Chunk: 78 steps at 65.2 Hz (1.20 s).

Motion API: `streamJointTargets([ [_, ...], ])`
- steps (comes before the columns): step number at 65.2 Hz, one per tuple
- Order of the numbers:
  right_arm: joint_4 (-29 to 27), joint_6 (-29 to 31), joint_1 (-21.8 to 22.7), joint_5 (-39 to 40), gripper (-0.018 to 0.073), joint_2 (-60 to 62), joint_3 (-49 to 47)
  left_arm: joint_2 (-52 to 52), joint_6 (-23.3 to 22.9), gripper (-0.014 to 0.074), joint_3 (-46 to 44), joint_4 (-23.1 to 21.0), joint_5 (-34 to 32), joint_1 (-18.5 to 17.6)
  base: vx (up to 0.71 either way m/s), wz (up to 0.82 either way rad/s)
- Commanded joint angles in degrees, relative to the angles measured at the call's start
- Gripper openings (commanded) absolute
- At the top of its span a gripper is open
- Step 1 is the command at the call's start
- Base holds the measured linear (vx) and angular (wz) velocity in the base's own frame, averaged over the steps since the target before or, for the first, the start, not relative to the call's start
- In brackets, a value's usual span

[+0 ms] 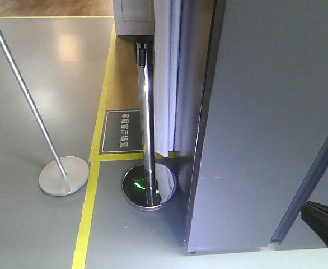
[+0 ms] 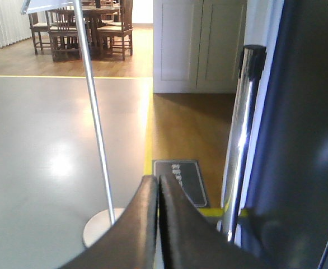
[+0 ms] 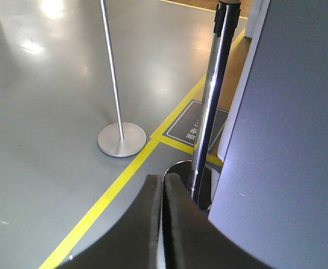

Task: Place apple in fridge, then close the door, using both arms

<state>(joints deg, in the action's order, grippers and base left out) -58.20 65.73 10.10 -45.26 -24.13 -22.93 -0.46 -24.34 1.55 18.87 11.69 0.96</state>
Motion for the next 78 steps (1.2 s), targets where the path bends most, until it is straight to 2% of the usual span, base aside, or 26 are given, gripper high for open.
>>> streamJointTargets([
  [1, -2.63, 0.25, 0.08, 1.83, -0.0002, -0.35, -1.40, -0.99, 9.26, -0.0008, 0.90, -8.11, -3.30, 0.17, 0.00, 0.00],
  [8, -2.63, 0.25, 0.08, 1.83, -0.0002, -0.35, -1.40, -0.99, 21.43, -0.0008, 0.84, -17.89, -3.61, 1.41, 0.00, 0.00],
  [11, -2.63, 0.25, 0.08, 1.83, -0.0002, -0.35, -1.40, -0.99, 25.14, -0.0008, 0.84, -20.71, -4.39, 1.84, 0.00, 0.00],
  [15, -2.63, 0.25, 0.08, 1.83, -0.0002, -0.35, -1.40, -0.99, 27.08, -0.0008, 0.84, -22.13, -4.83, 2.38, 0.00, 0.00],
  [78, -2.63, 0.25, 0.08, 1.83, -0.0002, -0.35, -1.40, -1.10, 26.63, -0.0008, 0.85, -22.26, -4.83, 2.50, 0.00, 0.00],
])
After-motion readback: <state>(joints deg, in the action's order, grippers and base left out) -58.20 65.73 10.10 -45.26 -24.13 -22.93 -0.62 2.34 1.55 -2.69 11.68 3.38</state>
